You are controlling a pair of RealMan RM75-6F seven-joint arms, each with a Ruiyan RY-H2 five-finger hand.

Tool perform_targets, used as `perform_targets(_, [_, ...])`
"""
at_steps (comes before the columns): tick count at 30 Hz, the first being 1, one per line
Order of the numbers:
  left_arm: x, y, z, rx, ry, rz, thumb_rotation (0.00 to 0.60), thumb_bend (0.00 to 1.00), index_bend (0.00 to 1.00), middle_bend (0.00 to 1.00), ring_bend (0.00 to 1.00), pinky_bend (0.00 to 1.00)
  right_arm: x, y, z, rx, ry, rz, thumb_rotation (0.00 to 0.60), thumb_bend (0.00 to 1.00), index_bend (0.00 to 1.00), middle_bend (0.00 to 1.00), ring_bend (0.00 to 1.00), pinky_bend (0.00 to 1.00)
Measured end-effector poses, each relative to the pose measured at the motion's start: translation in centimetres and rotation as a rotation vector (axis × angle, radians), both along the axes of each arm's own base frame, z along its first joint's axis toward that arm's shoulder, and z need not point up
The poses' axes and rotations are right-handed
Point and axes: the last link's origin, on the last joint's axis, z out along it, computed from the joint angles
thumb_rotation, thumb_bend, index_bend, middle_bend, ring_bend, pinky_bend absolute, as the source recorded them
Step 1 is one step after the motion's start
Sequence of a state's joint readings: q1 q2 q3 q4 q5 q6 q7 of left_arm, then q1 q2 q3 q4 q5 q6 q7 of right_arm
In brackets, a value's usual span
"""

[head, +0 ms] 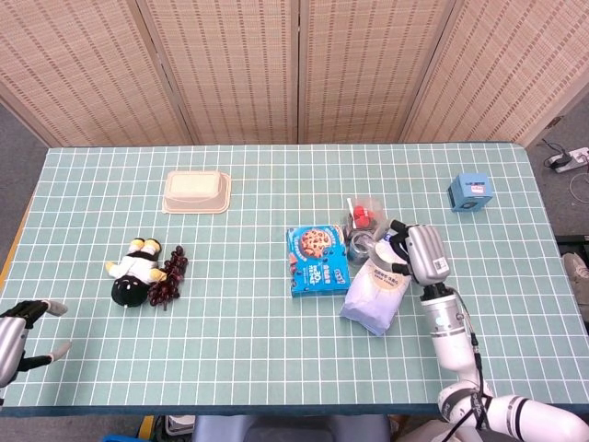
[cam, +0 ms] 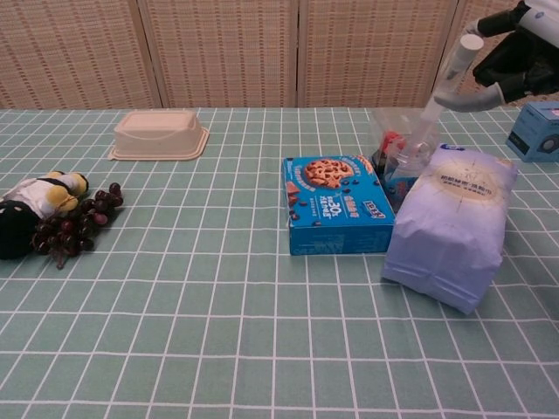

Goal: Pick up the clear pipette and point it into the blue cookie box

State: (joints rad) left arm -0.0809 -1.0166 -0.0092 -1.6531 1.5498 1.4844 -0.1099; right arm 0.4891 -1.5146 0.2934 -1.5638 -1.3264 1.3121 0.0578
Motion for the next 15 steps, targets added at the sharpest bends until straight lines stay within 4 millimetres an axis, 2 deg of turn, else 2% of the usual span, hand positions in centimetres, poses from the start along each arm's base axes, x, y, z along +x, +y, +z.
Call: perform_targets(15, [0.0, 0.1, -0.2, -0.008, 0.01, 0.002, 0.6, 0.15, 0.49, 0.43, 0.35, 0.48, 2.8, 3.0, 2.9, -0.014, -0.02, 0.103, 0.6, 0.4, 0.66, 1.0, 1.0, 1.0])
